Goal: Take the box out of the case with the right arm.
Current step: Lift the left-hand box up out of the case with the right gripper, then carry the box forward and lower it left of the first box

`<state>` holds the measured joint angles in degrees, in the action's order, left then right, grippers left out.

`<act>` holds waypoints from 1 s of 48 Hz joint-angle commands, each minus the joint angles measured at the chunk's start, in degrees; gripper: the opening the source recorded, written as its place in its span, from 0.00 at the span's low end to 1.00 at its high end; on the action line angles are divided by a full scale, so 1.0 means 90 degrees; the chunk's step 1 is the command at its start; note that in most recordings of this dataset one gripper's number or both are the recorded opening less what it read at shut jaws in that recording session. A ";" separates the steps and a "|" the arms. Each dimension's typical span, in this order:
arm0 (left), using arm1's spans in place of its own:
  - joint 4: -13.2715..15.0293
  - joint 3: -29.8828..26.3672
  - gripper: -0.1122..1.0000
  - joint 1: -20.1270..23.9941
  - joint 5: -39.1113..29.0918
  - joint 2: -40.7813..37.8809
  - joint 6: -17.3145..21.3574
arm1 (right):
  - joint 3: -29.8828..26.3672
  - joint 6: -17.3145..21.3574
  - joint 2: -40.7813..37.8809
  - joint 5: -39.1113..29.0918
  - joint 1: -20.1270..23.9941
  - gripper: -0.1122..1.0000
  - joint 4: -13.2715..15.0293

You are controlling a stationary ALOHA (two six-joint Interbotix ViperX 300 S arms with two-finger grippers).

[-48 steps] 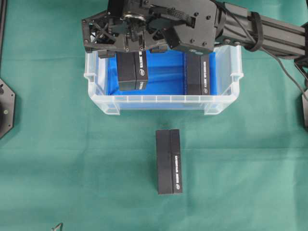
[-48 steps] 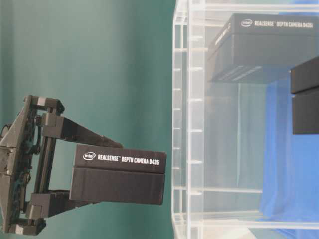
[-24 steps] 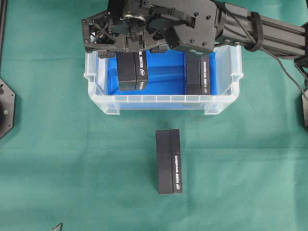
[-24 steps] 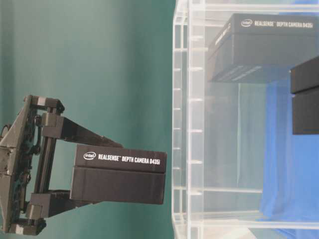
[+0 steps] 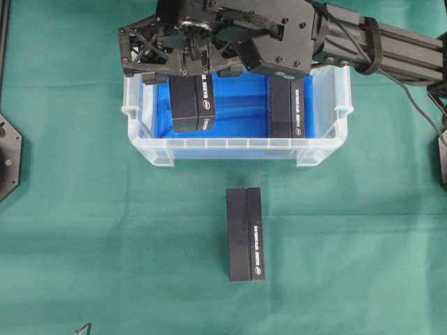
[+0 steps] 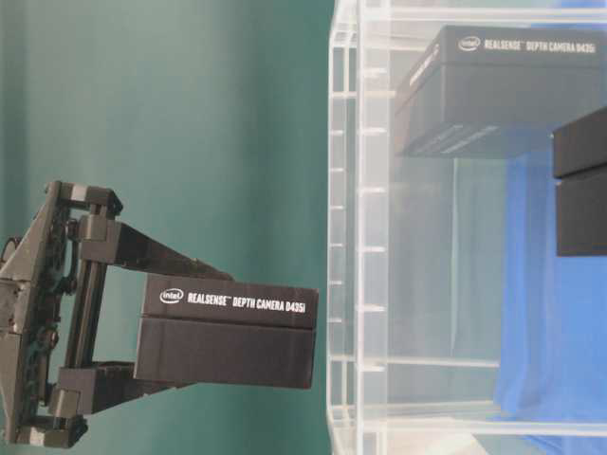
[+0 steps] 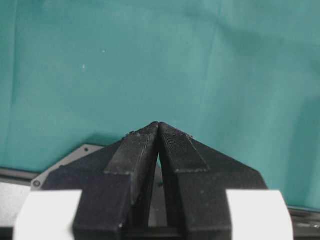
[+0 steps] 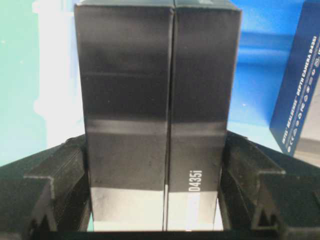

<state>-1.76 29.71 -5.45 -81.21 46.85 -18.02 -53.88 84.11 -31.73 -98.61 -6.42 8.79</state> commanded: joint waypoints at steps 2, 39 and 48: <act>0.0000 -0.0156 0.12 0.0020 0.0020 -0.0020 0.0000 | -0.0186 0.0010 0.0410 0.0010 0.0029 0.71 0.0029; 0.0010 -0.0156 0.12 0.0020 0.0020 -0.0020 0.0000 | -0.0186 0.0107 0.0420 0.0010 0.0068 0.71 0.0029; 0.0000 -0.0166 0.12 0.0010 0.0020 -0.0020 0.0010 | -0.0186 0.0264 0.0410 -0.0010 0.0215 0.71 0.0029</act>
<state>-1.76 29.71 -5.36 -81.21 46.85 -18.02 -53.88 86.13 -31.73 -98.61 -5.63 8.79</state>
